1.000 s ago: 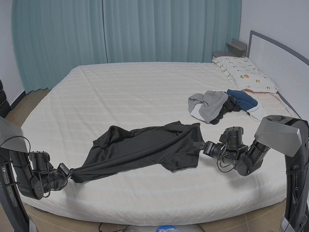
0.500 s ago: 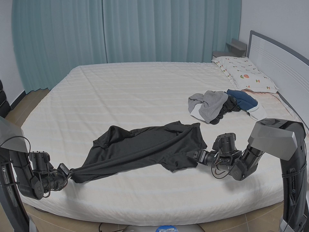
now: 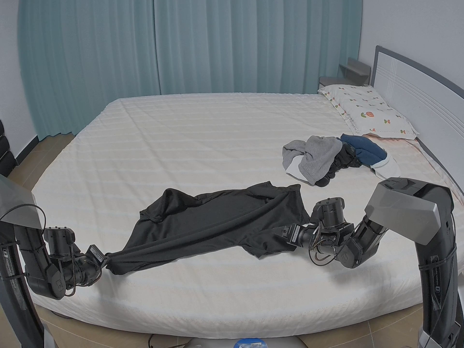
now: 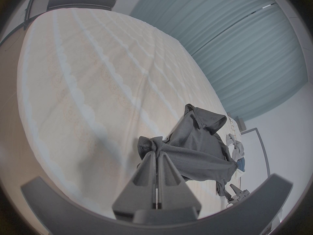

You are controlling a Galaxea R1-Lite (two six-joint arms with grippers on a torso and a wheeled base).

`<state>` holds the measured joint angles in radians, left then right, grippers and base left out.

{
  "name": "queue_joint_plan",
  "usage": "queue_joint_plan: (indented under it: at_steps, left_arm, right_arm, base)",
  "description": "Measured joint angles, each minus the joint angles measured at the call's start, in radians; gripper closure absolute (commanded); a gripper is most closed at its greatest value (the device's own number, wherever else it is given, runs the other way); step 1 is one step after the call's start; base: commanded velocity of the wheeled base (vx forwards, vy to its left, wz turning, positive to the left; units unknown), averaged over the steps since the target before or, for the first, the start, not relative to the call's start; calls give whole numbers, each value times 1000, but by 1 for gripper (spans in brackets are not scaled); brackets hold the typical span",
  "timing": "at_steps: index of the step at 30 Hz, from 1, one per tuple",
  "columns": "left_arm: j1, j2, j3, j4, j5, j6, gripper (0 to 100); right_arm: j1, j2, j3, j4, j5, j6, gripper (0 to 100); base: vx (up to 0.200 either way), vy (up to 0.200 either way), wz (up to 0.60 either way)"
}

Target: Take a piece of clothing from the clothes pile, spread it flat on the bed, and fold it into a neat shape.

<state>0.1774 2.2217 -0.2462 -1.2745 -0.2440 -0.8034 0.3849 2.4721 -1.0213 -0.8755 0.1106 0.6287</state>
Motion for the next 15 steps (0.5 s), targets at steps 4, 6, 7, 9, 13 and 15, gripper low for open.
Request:
queue_joint_plan:
  at_steps: [4,6,7,9,13,15]
  left_arm:
    - [0,0,-1,0,0,0,100]
    - [0,0,-1,0,0,0,100]
    - [0,0,-1,0,0,0,100]
    - [0,0,-2,0,0,0,100]
    - [0,0,-4,0,-1,-1,100]
    - [1,0,-4,0,-1,0,100]
  right_arm:
    - [1,6,-7,4,-3,0,100]
    - [2,6,-7,12,-11,0,100]
    - [2,6,-6,16,-16,0,100]
    - [0,5,-1,23,-27,-1,100]
    - [-5,-11,18,28,-35,-1,100]
    - [-9,-26,35,29,-36,-1,100]
  base:
    - [0,0,0]
    - [0,0,0]
    - [0,0,0]
    - [0,0,0]
    - [0,0,0]
    - [0,0,0]
